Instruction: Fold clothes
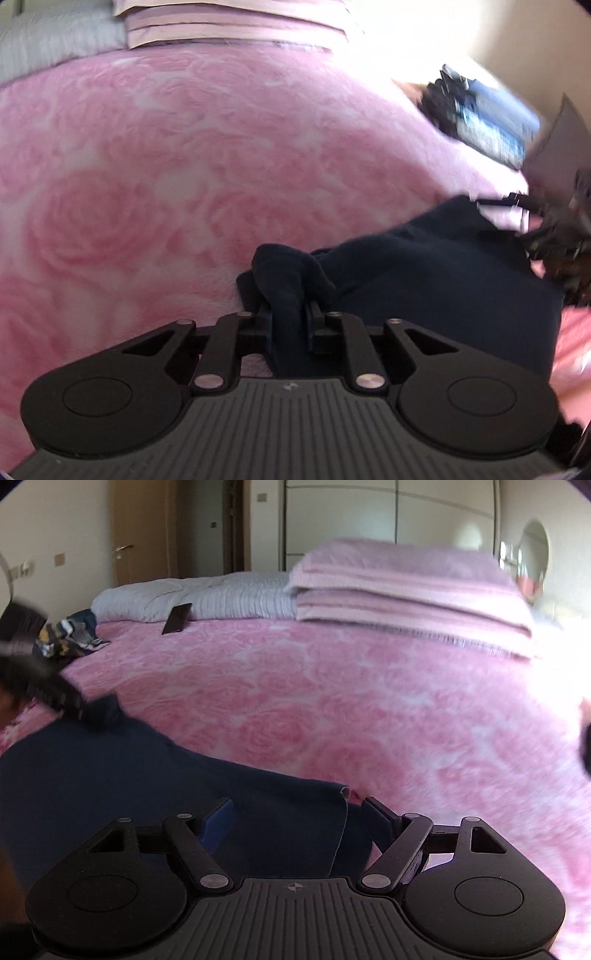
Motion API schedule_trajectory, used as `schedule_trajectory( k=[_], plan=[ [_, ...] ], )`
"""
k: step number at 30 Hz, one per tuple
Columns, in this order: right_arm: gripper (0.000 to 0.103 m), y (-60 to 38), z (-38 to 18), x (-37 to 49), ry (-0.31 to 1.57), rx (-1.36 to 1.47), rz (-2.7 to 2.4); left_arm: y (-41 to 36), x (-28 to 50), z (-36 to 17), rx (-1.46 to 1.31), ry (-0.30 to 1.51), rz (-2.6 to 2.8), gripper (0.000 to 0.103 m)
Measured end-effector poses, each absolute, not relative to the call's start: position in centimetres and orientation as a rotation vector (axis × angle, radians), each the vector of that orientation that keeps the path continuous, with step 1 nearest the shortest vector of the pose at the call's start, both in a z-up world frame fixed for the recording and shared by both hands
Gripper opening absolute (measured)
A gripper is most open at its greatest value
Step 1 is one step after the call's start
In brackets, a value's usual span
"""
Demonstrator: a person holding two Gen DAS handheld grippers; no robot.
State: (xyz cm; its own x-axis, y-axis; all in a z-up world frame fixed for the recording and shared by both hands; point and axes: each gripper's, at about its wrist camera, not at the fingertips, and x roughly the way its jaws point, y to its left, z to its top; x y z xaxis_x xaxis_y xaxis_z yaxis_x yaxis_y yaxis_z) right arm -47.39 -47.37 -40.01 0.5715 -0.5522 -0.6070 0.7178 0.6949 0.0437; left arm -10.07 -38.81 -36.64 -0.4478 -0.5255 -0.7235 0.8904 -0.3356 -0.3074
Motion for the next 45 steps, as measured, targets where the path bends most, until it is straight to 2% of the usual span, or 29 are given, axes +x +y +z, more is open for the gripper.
schedule_trajectory(
  k=[7,9,10,11,12,13,14,18,22,24,27,31,36,42,45],
  plan=[
    [0.078,-49.4,-41.3,-49.7,0.518,0.525,-0.732,-38.7,-9.0,-36.9,0.579,0.933,-1.899,0.014],
    [0.078,-49.7,-41.3,-50.5,0.496,0.568,-0.735,-39.0,-8.5,-36.9,0.548,0.985,-1.884,0.016],
    [0.068,-50.0,-41.3,-50.7,0.490,0.584,-0.736,-39.2,-8.2,-37.0,0.533,1.009,-1.876,0.017],
    [0.046,-50.2,-41.3,-51.0,0.485,0.602,-0.737,-39.2,-8.2,-36.8,0.525,1.019,-1.867,0.017],
    [0.038,-50.5,-41.3,-51.2,0.479,0.622,-0.738,-39.1,-8.2,-36.7,0.516,1.028,-1.858,0.017],
    [0.021,-50.9,-41.4,-51.4,0.474,0.644,-0.740,-39.1,-8.2,-36.5,0.510,1.033,-1.851,0.016],
    [0.000,-51.1,-41.4,-51.5,0.476,0.656,-0.743,-38.8,-8.5,-36.1,0.518,1.002,-1.855,0.013],
    [0.000,-50.2,-39.8,-51.7,0.475,0.613,-0.777,-36.9,-9.2,-33.3,0.448,0.885,-1.948,0.010],
    [0.000,-48.5,-38.3,-53.1,0.462,0.535,-0.828,-38.0,-9.7,-34.9,0.498,0.906,-1.911,0.011],
    [0.000,-49.6,-40.2,-53.1,0.504,0.564,-0.826,-39.3,-9.8,-36.8,0.542,0.937,-1.873,0.017],
    [0.000,-51.3,-42.4,-53.3,0.513,0.625,-0.806,-39.7,-8.9,-37.1,0.492,0.994,-1.873,0.017],
    [0.001,-50.5,-41.2,-53.3,0.549,0.574,-0.810,-39.3,-9.2,-36.6,0.512,0.965,-1.867,0.018],
    [0.002,-47.7,-38.6,-52.5,0.646,0.418,-0.890,-37.9,-9.0,-34.9,0.490,0.912,-1.832,0.026],
    [0.007,-43.0,-36.7,-50.1,0.690,0.232,-0.854,-35.8,-8.5,-31.8,0.487,0.769,-1.830,0.025],
    [0.022,-41.6,-36.9,-48.7,0.669,0.248,-0.787,-34.7,-8.9,-30.3,0.480,0.703,-1.870,0.025]
  ],
)
